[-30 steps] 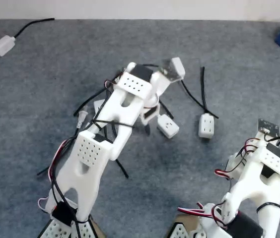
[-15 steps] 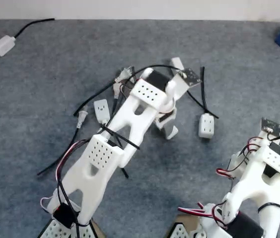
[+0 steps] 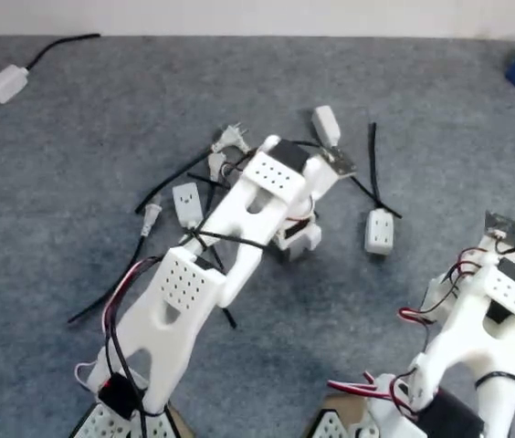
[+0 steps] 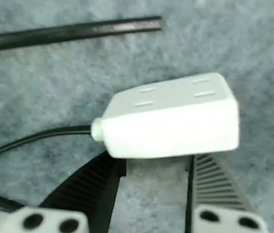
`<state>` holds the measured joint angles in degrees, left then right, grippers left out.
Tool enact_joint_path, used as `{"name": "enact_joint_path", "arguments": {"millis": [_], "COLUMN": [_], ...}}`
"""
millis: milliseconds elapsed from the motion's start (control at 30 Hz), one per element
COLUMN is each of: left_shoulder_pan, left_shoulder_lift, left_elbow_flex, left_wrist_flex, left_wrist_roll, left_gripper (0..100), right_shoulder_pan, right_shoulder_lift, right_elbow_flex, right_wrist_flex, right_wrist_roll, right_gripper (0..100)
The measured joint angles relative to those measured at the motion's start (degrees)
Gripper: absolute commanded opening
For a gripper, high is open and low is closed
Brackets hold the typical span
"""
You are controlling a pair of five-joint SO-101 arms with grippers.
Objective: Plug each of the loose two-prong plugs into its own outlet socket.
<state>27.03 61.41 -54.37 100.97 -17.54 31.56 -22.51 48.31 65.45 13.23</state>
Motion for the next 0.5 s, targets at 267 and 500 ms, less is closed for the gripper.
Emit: {"name": "enact_joint_path", "arguments": {"millis": [267,500], "left_shoulder_pan": [-3.0,-2.6], "left_shoulder_lift": [-13.2,-30.2], "left_elbow_flex": [5.7,5.7], "left_wrist_flex": [0.0,-5.5], "left_wrist_roll": [-0.1,-0.2], "left_gripper": [20,20], "right_shoulder_pan": [0.0,0.0], "right_shoulder_lift": [0.0,0.0], "right_elbow_flex": [0.0,0.0], "right_wrist_flex": [0.1,0.1], "right_wrist_roll": [0.0,0.0], "right_gripper": [45.0,45.0]}}
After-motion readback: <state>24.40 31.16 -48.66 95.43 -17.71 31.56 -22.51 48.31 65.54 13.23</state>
